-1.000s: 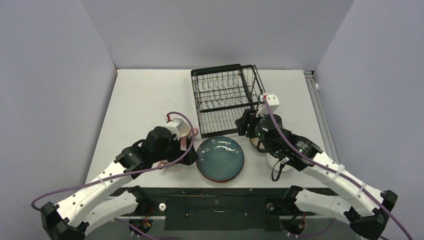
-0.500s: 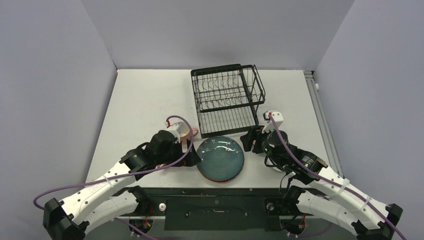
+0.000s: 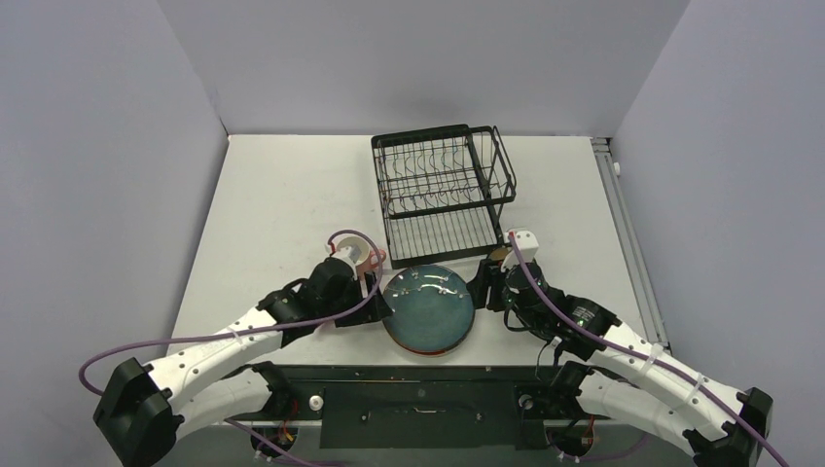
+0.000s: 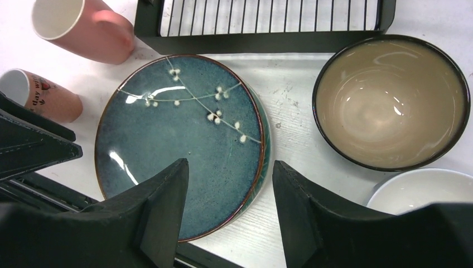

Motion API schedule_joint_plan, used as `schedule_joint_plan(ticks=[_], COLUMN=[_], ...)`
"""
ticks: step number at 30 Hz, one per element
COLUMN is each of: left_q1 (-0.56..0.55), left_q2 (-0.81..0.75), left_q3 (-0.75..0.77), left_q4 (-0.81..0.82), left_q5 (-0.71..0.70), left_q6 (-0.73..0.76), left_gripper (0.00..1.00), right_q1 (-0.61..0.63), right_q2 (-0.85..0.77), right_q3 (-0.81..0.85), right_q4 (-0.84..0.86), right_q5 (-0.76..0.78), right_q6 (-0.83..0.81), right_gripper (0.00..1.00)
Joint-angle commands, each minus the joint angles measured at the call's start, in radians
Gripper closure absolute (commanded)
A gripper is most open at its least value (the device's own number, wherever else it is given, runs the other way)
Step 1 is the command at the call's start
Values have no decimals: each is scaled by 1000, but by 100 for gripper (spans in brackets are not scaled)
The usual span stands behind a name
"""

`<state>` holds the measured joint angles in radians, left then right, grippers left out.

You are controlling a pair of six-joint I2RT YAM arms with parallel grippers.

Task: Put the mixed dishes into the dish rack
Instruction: Pick up the plate at the center of the board.

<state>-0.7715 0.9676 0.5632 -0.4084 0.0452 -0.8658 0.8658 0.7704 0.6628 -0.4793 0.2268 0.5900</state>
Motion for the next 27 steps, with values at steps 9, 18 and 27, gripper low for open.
schedule_joint_plan(ticks=[9,18,27], left_q1=[-2,7,10], left_q2=[129,194,226], left_q3=[-3,3,5], left_q4=[174,203,217], left_q5=[-10,-6,0], left_q6=[-36,-26,-19], left_gripper=[47,67,88], right_q1=[14,13,15], right_q2=[-17,-29,-35], right_q3=[-22,-30,-39], right_q4=[24,6,3], right_q5=[0,8,5], right_q6=[20,20,22], right_gripper=[49,50,51])
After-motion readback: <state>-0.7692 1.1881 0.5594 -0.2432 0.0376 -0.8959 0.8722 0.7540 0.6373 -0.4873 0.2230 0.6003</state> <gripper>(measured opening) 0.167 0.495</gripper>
